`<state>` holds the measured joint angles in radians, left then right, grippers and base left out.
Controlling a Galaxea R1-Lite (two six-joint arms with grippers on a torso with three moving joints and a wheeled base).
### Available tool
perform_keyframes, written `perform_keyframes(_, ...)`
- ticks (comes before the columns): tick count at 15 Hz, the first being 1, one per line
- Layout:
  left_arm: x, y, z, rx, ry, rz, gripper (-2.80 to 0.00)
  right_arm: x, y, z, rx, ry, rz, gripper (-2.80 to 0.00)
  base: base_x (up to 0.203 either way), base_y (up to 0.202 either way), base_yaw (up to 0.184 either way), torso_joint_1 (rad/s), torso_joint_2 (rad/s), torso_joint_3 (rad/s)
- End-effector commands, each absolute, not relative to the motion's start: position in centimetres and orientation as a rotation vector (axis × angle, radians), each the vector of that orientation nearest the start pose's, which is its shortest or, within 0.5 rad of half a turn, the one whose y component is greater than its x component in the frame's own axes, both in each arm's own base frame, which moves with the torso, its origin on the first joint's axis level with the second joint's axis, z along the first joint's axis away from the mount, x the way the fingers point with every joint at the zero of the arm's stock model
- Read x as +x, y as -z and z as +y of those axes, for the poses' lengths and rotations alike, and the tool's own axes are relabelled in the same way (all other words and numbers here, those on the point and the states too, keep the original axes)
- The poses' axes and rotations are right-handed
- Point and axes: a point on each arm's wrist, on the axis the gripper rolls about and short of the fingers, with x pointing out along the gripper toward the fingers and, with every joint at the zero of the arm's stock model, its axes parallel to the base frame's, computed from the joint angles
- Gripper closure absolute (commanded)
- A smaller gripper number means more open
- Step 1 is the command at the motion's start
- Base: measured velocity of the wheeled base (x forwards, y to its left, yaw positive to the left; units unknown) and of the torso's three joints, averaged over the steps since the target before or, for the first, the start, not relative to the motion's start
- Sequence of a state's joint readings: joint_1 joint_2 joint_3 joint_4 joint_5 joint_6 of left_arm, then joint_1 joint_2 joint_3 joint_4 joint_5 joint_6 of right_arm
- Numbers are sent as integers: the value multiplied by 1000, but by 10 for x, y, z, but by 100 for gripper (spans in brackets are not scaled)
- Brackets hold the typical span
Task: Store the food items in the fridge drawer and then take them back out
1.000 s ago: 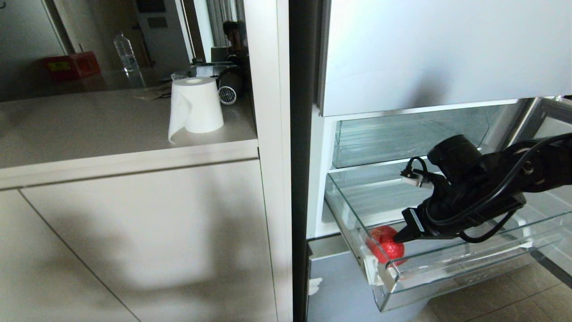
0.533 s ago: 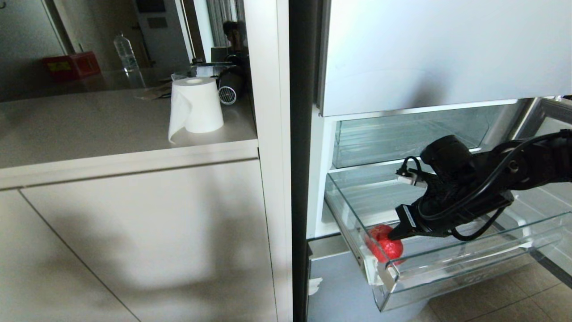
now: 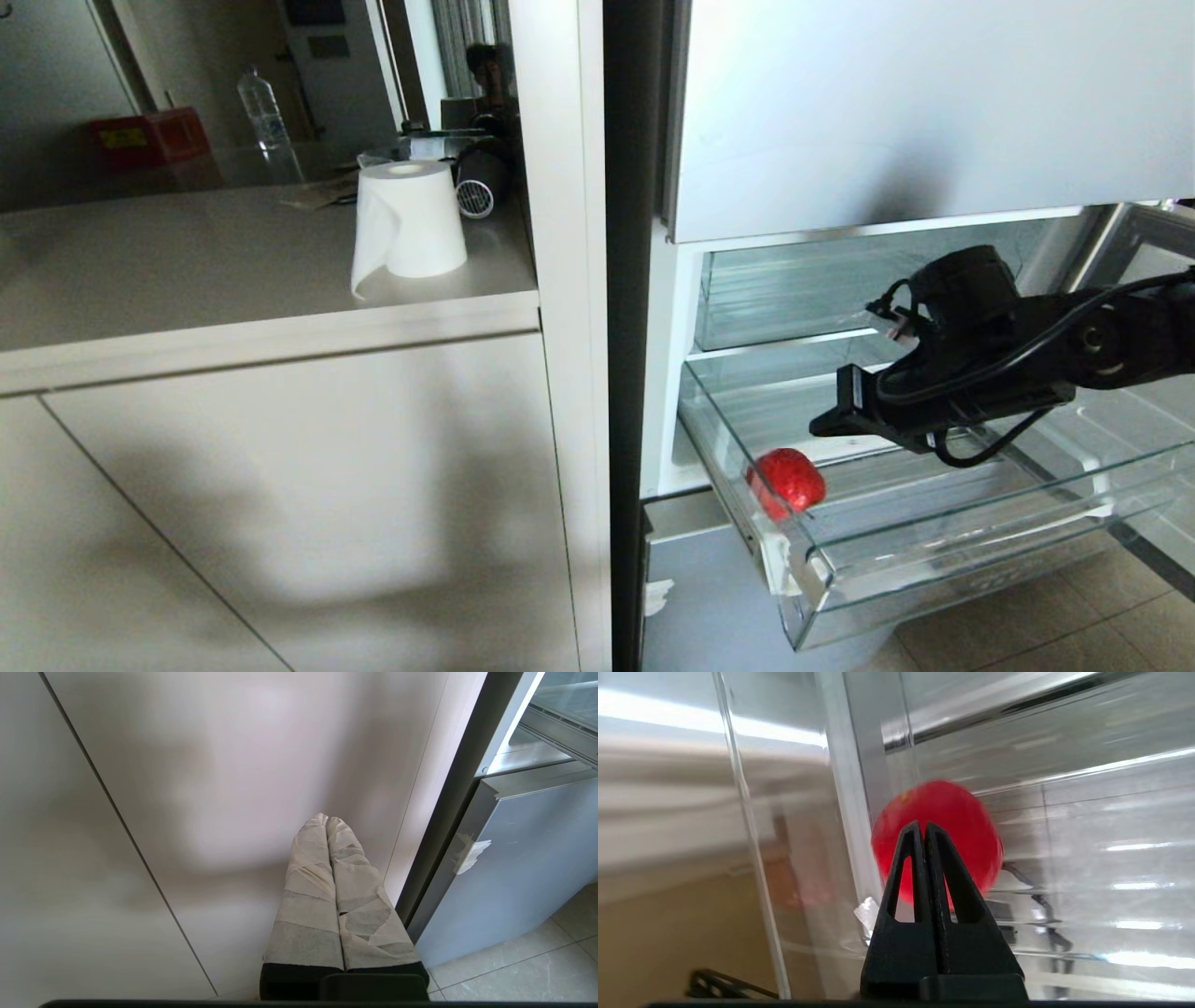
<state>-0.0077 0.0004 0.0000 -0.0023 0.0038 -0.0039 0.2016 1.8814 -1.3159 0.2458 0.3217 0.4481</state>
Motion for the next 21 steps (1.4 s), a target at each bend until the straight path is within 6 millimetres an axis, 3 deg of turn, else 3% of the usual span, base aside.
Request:
perform_keyframes(1,-23,-76,0,-5,3,-3,0,334,-192,71,475,-301,877,0,0,0,0,0,0,0)
perform_keyframes(4,-23,-76,0,-5,5,-3,0,316,-201,68,459,-319,847,0,0,0,0,0,0,0)
perform_keyframes(7,-23,-76,0,-5,3,-3,0,305,-195,68,378,-331,927,0,0,0,0,0,0,0)
perform_keyframes(13,-23,-76,0,-5,4,-3,0,308,-175,69,268,-303,972,0,0,0,0,0,0,0)
perform_keyframes(18,-23,-76,0,-5,3,-3,0,308,-159,95,214,-374,1031,0,0,0,0,0,0,0)
perform_keyframes(21,-23,-76,0,-5,5,-3,0,314,-150,98,209,-375,1057,0,0,0,0,0,0,0)
